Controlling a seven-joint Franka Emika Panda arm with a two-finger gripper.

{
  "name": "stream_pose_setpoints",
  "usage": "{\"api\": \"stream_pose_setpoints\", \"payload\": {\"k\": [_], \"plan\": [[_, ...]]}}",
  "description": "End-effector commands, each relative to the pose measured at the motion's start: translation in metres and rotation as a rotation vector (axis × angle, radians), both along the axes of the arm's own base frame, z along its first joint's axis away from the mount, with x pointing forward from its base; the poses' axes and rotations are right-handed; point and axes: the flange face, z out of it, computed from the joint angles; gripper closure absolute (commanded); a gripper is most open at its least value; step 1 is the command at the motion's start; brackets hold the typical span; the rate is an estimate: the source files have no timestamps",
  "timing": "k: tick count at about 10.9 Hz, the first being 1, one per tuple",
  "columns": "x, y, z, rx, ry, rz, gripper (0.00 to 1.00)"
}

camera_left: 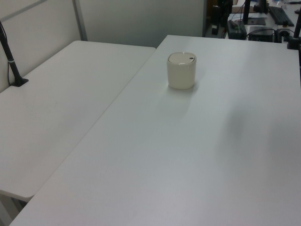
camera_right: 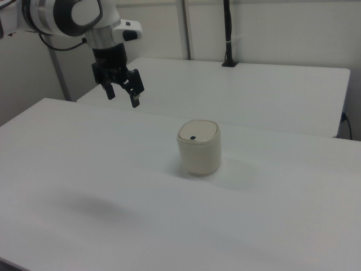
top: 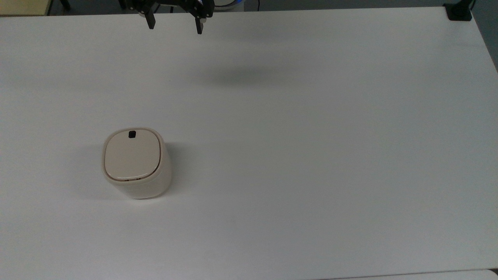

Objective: Open the trash bin

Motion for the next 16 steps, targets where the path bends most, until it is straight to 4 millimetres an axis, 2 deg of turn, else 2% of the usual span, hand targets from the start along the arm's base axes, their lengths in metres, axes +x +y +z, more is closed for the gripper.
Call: {"api": "stream_pose_setpoints", "payload": {"k": [1,11,13,16], "plan": [[0.001,0.006,0.001,-0.013,-0.009,0.033,0.0],[0.002,0.007,0.002,-0.009,-0.012,0.033,0.0],[0.008,0.007,-0.008,-0.016,-0.003,0.062,0.0],[0.013,0.005,-0.011,-0.023,-0.013,0.105,0.01]]}}
